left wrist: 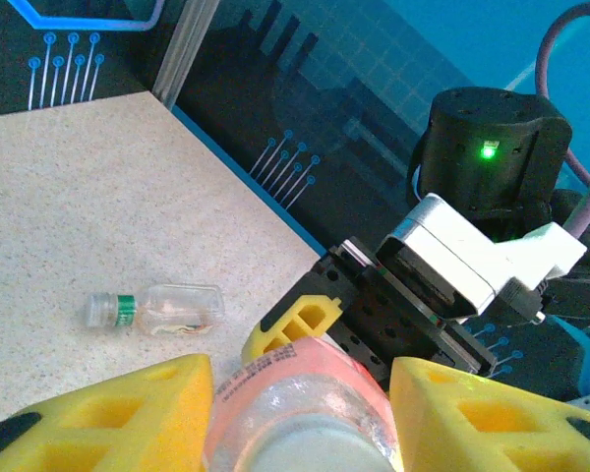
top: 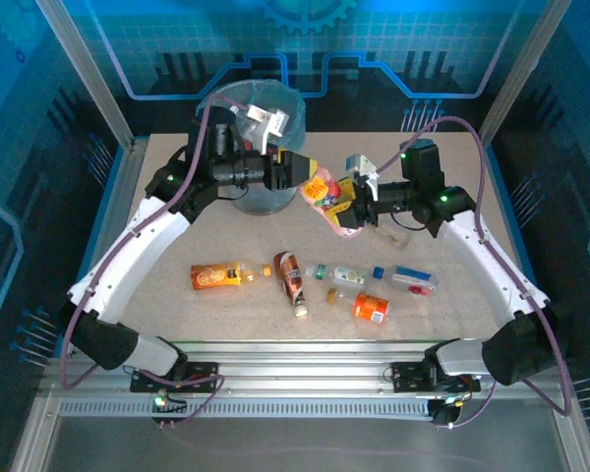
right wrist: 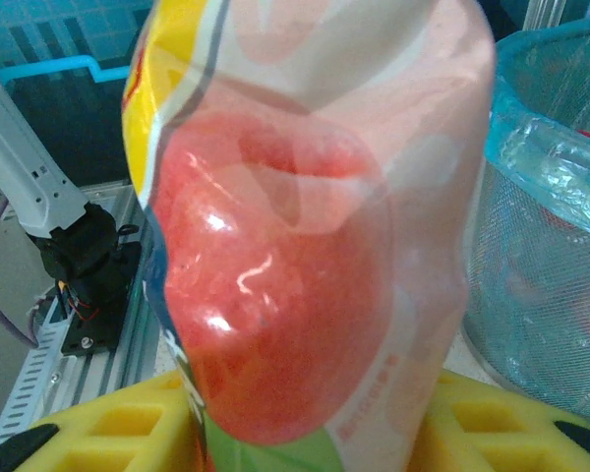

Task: Put the plastic bottles in the bin

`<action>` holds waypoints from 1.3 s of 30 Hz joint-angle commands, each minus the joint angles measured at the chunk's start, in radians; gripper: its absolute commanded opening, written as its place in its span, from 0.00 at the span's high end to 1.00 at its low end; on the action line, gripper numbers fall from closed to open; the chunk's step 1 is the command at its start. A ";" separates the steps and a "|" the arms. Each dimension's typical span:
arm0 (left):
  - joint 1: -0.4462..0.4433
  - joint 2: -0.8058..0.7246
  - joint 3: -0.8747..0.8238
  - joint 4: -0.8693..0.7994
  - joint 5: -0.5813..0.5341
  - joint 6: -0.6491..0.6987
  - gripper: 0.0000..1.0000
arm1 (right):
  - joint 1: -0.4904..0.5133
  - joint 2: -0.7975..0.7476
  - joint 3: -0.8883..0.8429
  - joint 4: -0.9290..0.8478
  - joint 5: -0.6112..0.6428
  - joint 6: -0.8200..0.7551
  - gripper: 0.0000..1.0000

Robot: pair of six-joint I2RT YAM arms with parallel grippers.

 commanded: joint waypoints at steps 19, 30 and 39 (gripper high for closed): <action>0.025 0.015 0.220 -0.042 -0.323 0.083 1.00 | 0.048 0.007 0.068 0.227 0.268 0.232 0.08; 0.248 0.231 0.609 -0.148 -0.589 0.095 1.00 | 0.076 0.008 0.154 0.210 0.499 0.152 0.06; 0.282 0.537 0.960 -0.331 -0.628 0.196 1.00 | 0.084 0.088 0.208 0.123 0.516 0.093 0.06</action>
